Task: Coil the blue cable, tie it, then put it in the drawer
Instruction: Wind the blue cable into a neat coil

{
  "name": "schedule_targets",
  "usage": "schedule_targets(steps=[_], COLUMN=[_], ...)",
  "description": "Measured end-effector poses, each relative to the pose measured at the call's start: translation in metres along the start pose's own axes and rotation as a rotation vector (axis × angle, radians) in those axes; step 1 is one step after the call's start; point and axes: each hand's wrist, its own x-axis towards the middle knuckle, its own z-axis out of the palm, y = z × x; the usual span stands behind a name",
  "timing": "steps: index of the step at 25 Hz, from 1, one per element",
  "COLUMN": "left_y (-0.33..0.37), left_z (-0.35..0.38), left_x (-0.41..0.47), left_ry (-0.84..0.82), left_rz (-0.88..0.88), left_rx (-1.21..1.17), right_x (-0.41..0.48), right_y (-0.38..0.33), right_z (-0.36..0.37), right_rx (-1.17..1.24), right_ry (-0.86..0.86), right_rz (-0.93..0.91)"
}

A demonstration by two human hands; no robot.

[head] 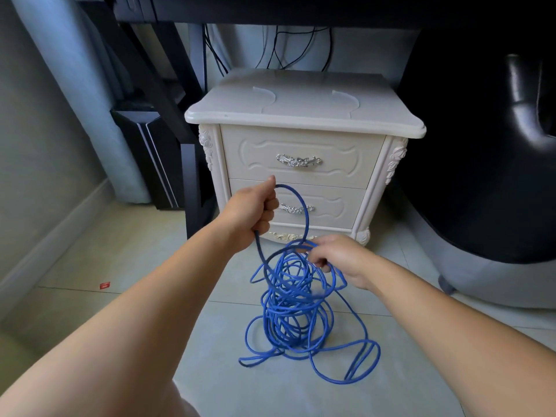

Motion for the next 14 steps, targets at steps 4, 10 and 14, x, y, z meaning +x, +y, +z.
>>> schedule_targets(steps=[4, 10, 14], left_y=[-0.017, -0.032, -0.025], left_z=[-0.013, -0.001, -0.001], left_x=[-0.006, -0.005, -0.004], left_ry=[-0.062, 0.046, -0.009], left_rz=[-0.17, 0.153, 0.236], left_rx=[0.365, 0.83, 0.756], right_x=[0.003, -0.006, -0.011], right_y=[-0.001, -0.016, -0.019], right_z=[-0.013, -0.018, -0.03], right_rx=[0.468, 0.585, 0.598], right_ry=[0.033, -0.134, -0.125], right_rz=[0.018, -0.03, -0.042])
